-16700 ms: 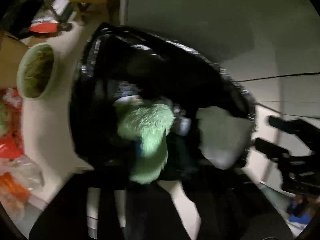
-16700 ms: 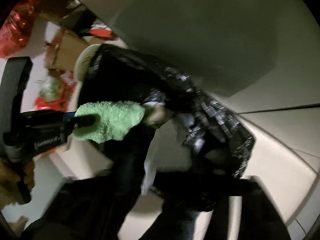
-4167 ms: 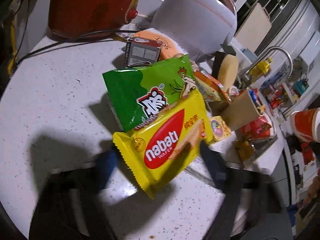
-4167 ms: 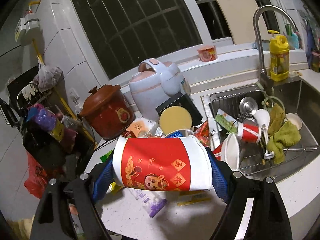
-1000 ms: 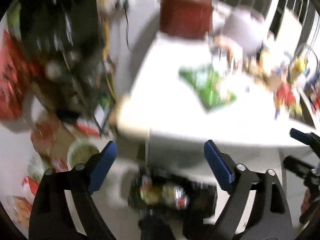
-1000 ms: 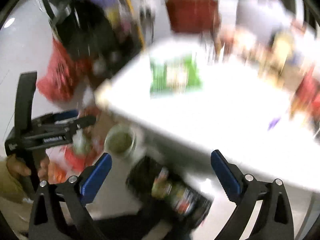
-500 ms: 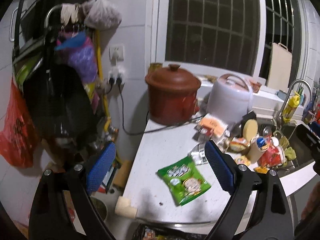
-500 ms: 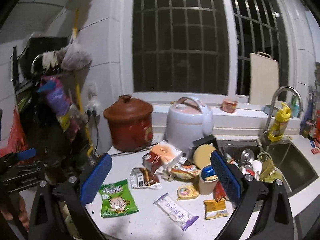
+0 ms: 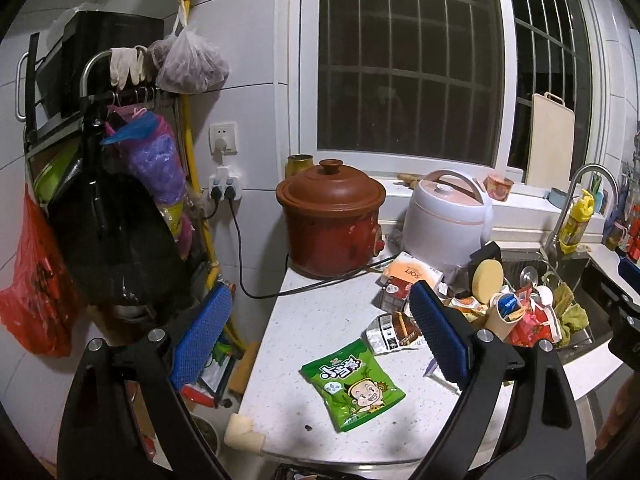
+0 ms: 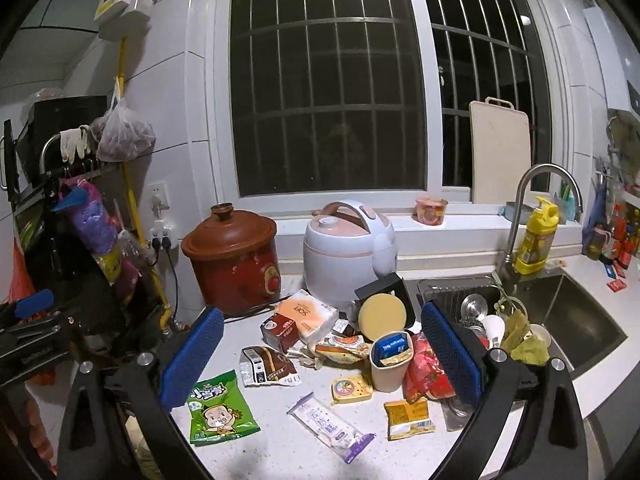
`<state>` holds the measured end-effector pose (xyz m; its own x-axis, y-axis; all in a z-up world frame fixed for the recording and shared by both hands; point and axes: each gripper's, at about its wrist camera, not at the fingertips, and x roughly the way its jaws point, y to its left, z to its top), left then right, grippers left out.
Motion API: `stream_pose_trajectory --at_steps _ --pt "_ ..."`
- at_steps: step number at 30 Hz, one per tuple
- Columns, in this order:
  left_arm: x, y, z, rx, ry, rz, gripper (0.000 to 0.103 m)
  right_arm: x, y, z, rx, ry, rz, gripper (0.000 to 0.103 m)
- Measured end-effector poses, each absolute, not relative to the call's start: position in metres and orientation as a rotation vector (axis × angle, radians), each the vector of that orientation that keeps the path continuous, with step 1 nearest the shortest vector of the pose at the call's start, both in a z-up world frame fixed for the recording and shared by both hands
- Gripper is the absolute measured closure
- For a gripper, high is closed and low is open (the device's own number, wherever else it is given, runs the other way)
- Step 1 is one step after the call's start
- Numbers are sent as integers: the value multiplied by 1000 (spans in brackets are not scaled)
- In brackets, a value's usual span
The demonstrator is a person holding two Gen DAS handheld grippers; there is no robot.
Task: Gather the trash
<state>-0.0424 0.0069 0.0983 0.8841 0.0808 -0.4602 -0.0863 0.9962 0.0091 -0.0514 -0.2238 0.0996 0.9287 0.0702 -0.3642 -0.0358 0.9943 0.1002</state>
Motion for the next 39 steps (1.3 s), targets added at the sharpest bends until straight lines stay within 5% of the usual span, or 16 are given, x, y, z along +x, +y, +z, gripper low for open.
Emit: stream_pose_trajectory --at_steps 39 --pt "-35 5 94 -1 493 53 15 -48 -224 100 87 385 54 5"
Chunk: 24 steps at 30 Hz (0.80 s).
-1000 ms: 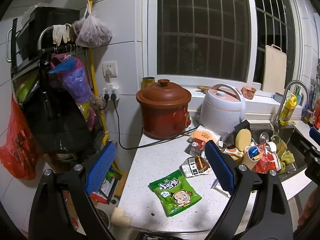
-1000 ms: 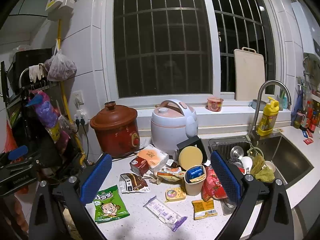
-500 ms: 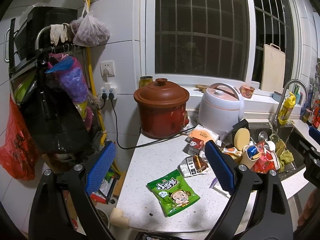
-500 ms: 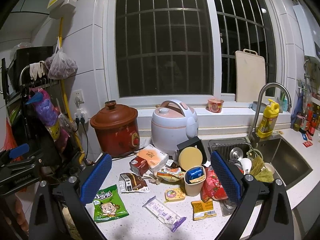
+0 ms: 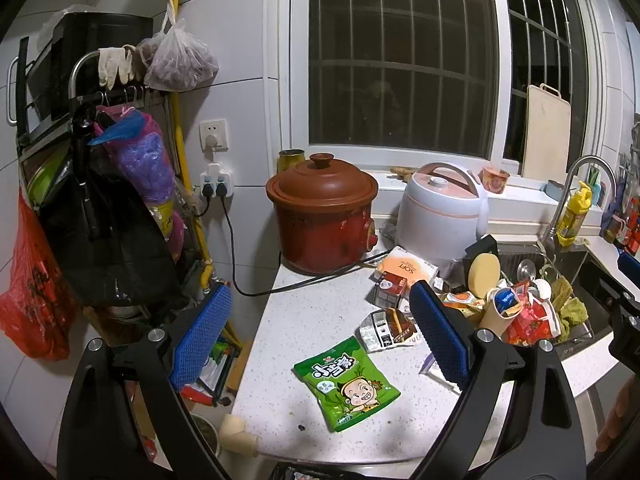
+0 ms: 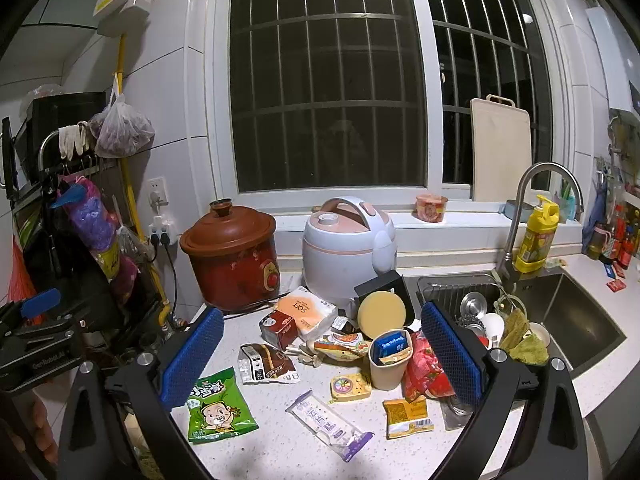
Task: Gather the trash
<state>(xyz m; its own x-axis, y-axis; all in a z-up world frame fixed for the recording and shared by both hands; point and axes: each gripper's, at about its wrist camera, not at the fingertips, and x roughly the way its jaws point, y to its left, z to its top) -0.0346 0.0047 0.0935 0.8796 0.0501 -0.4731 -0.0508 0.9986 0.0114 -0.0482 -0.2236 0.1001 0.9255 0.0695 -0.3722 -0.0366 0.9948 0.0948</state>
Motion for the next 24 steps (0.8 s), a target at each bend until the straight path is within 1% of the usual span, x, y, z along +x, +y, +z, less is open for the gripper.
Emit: stream_pose_trajectory --at_steps 24 --pt "-34 5 93 2 497 48 15 -49 -223 100 86 388 55 5"
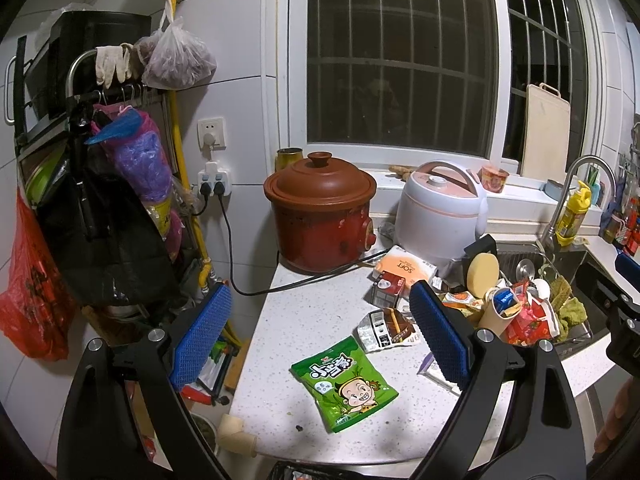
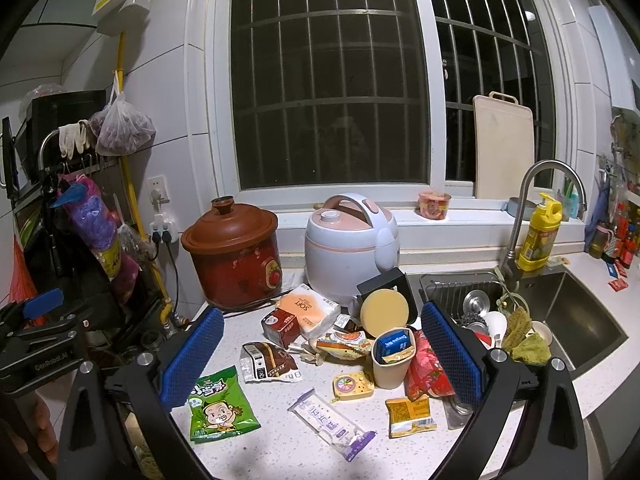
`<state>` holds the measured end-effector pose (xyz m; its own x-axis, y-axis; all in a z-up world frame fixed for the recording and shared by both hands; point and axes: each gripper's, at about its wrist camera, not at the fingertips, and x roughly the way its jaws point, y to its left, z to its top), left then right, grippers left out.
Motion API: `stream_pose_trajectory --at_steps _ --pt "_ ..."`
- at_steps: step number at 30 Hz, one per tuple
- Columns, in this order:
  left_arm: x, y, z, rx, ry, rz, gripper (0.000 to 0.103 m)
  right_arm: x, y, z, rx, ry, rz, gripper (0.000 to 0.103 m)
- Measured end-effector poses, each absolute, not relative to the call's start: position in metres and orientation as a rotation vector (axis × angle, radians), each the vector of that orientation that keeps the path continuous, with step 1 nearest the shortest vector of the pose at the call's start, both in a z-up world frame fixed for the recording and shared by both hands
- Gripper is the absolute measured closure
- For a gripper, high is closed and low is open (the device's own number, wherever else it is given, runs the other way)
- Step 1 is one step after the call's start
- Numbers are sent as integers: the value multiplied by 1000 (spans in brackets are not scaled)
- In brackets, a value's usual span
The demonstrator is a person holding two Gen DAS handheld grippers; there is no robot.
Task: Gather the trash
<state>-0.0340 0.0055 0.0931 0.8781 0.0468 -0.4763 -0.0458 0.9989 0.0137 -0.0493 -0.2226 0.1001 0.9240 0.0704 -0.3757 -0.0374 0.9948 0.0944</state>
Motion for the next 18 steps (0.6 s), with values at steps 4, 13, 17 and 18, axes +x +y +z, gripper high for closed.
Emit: stream_pose_trajectory --at_steps 4,13,17,18 --pt "-34 5 92 3 500 46 15 -49 -223 100 87 391 52 5" --pt "-36 4 87 0 504 33 15 -54 -221 96 84 394 49 5" --pt "-35 6 89 -2 512 26 15 -54 -221 96 85 395 50 5" --pt "-36 6 88 -2 512 25 15 -54 -221 96 85 395 50 5"
